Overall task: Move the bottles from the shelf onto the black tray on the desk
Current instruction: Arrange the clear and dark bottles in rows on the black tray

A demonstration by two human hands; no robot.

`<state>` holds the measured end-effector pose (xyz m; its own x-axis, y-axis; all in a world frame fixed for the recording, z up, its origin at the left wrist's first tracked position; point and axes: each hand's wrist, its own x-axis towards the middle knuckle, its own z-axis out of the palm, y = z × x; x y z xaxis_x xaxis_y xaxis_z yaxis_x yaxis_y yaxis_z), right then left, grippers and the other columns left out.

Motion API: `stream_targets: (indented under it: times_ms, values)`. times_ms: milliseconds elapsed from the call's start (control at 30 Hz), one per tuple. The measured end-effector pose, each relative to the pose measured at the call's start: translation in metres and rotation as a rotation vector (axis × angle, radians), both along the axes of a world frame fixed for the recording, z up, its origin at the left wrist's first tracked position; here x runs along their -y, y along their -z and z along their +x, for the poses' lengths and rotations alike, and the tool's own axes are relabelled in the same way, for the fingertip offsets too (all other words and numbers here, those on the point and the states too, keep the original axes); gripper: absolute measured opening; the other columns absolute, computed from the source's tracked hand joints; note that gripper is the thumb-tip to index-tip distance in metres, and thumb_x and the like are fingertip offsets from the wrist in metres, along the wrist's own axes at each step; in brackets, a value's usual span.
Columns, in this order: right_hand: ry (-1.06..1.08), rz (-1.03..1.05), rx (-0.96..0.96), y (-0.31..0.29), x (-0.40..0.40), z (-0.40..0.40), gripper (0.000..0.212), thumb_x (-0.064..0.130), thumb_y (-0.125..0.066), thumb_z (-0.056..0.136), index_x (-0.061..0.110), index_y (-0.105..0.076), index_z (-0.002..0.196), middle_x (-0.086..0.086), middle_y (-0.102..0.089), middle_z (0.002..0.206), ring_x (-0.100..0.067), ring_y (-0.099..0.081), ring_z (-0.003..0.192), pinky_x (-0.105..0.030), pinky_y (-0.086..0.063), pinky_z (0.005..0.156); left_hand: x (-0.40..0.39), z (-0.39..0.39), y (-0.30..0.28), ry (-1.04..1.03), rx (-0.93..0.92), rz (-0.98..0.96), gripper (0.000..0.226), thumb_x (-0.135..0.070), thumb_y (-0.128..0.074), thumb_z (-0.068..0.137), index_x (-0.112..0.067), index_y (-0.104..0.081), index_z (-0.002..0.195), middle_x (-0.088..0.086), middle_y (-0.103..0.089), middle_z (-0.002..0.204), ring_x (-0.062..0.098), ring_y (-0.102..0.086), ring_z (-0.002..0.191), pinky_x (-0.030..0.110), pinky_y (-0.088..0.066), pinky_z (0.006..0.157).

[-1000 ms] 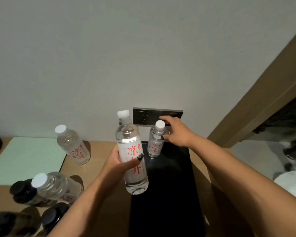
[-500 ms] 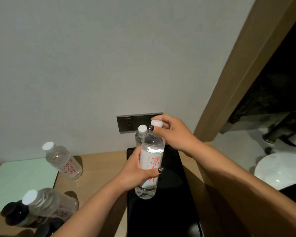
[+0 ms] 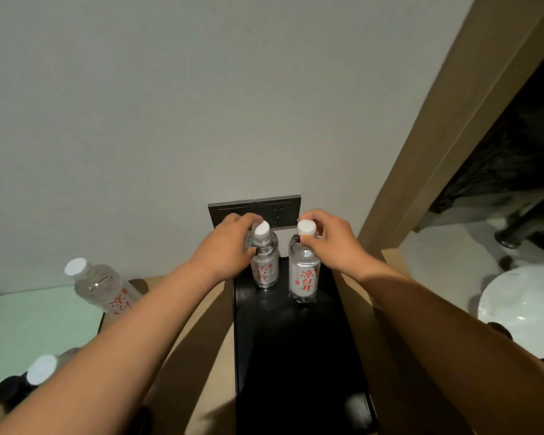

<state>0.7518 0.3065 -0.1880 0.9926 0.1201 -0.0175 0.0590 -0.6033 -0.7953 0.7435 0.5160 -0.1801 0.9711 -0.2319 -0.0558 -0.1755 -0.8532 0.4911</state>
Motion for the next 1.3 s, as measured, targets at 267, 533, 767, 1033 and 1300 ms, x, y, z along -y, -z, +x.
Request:
stream_targets:
  times_ms: [267, 533, 767, 1033, 1300]
  values:
    - [-0.010, 0.068, 0.066, 0.024, 0.005, 0.010, 0.030, 0.009, -0.063, 0.084, 0.024, -0.062, 0.110, 0.000, -0.067, 0.103, -0.016, -0.061, 0.100, -0.034, -0.051, 0.091, 0.014, 0.017, 0.012, 0.040, 0.169, 0.270, 0.037, -0.032, -0.062, 0.087, -0.026, -0.041, 0.117, 0.006, -0.061, 0.105, 0.033, -0.062, 0.089, 0.042, -0.053, 0.072]
    - [-0.006, 0.009, 0.116, 0.033, 0.008, 0.022, 0.030, 0.013, -0.063, 0.085, 0.026, -0.060, 0.111, 0.002, -0.065, 0.103, -0.018, -0.061, 0.098, -0.033, -0.051, 0.087, 0.031, 0.023, 0.018, -0.057, 0.112, 0.194, 0.030, -0.033, -0.060, 0.089, -0.023, -0.038, 0.108, 0.008, -0.058, 0.095, 0.034, -0.058, 0.083, 0.043, -0.050, 0.073]
    - [-0.017, -0.001, 0.158, 0.036, 0.013, 0.024, 0.032, 0.011, -0.062, 0.084, 0.022, -0.059, 0.114, -0.003, -0.066, 0.103, -0.020, -0.061, 0.098, -0.040, -0.052, 0.089, 0.038, 0.024, 0.018, -0.088, 0.101, 0.150, 0.029, -0.025, -0.060, 0.090, -0.021, -0.040, 0.110, 0.011, -0.057, 0.095, 0.036, -0.058, 0.085, 0.045, -0.052, 0.074]
    - [0.020, 0.070, 0.224, 0.044, 0.007, 0.020, 0.033, 0.009, -0.062, 0.087, 0.019, -0.058, 0.117, 0.002, -0.064, 0.099, -0.016, -0.061, 0.093, -0.032, -0.053, 0.085, 0.042, 0.023, 0.018, -0.096, 0.162, 0.182, 0.029, -0.013, -0.057, 0.088, -0.018, -0.042, 0.112, 0.013, -0.058, 0.096, 0.036, -0.058, 0.083, 0.041, -0.049, 0.067]
    - [0.072, 0.112, 0.197, 0.047, 0.005, 0.013, 0.035, 0.013, -0.061, 0.090, 0.020, -0.055, 0.124, 0.006, -0.060, 0.109, -0.009, -0.057, 0.103, -0.026, -0.048, 0.093, 0.039, 0.015, 0.018, -0.075, 0.210, 0.214, 0.034, -0.005, -0.059, 0.086, -0.015, -0.040, 0.113, 0.012, -0.057, 0.092, 0.036, -0.060, 0.080, 0.039, -0.043, 0.060]
